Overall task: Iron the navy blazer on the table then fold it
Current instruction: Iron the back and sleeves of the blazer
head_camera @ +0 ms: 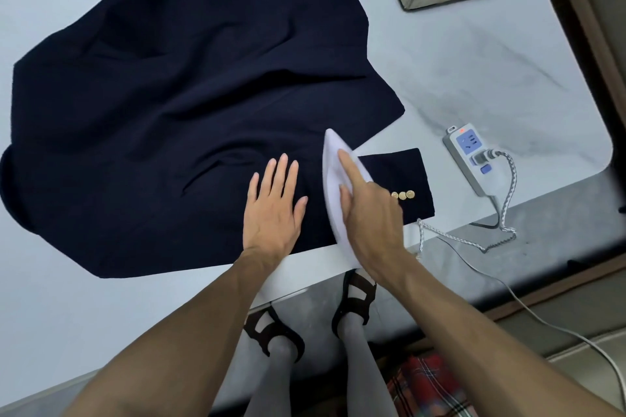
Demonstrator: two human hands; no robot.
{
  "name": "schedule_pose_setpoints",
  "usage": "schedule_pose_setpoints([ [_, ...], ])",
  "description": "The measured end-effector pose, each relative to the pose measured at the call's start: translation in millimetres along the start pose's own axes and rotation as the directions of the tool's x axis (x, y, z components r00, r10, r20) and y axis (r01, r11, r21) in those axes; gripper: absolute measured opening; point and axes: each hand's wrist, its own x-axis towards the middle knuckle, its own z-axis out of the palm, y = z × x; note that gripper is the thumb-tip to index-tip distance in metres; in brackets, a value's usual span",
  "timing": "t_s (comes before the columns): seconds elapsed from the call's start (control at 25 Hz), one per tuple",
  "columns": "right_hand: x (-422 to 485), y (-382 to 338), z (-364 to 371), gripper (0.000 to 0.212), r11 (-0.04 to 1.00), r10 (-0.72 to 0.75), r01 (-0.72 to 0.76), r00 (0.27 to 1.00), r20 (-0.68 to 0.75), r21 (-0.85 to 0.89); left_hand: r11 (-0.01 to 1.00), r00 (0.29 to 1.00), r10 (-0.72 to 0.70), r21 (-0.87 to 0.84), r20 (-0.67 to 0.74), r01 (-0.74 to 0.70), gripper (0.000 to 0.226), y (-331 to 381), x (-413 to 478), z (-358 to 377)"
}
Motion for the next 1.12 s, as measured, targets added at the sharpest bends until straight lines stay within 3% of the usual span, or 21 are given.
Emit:
schedule_pose_setpoints([
  [0.16, -2.4, 0.7, 7.6, 0.056, 0.997, -0.033, 0.031, 0.999, -0.027, -0.066, 1.000, 1.000, 0.006, 0.002, 0.024, -0.006, 0.066, -0.3, -0.1, -1.5],
  [0.44, 6.1, 19.9, -12.2, 0.057, 0.991, 0.107, -0.108, 0.994, -0.015, -0.079, 1.000, 1.000, -0.011, 0.006, 0.007, 0.011, 0.067, 0.6, 0.9, -1.5],
  [0.64, 3.0, 8.6, -1.2, 0.056, 0.997, -0.047, 0.046, 0.999, -0.017, -0.055, 1.000, 1.000, -0.010, 0.012, 0.002, 0.010, 0.068, 1.6, 1.7, -0.8],
  [0.8, 10.9, 21.0, -6.4, 0.057, 0.995, 0.030, -0.034, 0.999, -0.036, -0.095, 1.000, 1.000, -0.004, 0.021, -0.001, 0.004, 0.068, 0.3, 0.7, 0.3],
  [0.88, 13.0, 19.6, -11.3, 0.056, 0.999, 0.041, -0.042, 0.999, -0.035, -0.018, 1.000, 1.000, 0.002, 0.029, 0.004, -0.002, 0.067, 0.4, 1.4, -0.4],
  [0.96, 13.0, 21.9, -16.4, 0.056, 0.981, 0.041, -0.039, 0.999, -0.010, 0.192, 1.000, 1.000, 0.001, 0.030, 0.012, -0.002, 0.067, 1.9, 1.8, -1.2],
  [1.04, 15.6, 34.0, -29.9, 0.053, 0.843, 0.126, -0.113, 0.992, 0.012, 0.526, 1.000, 1.000, -0.013, 0.017, 0.015, 0.013, 0.065, 0.7, 0.1, -5.5],
  [1.12, 28.7, 52.9, -53.4, 0.046, 0.693, 0.245, -0.146, 0.969, -0.040, 0.706, 0.998, 1.000, -0.026, -0.050, -0.015, 0.026, 0.062, 4.5, -1.3, -14.8],
])
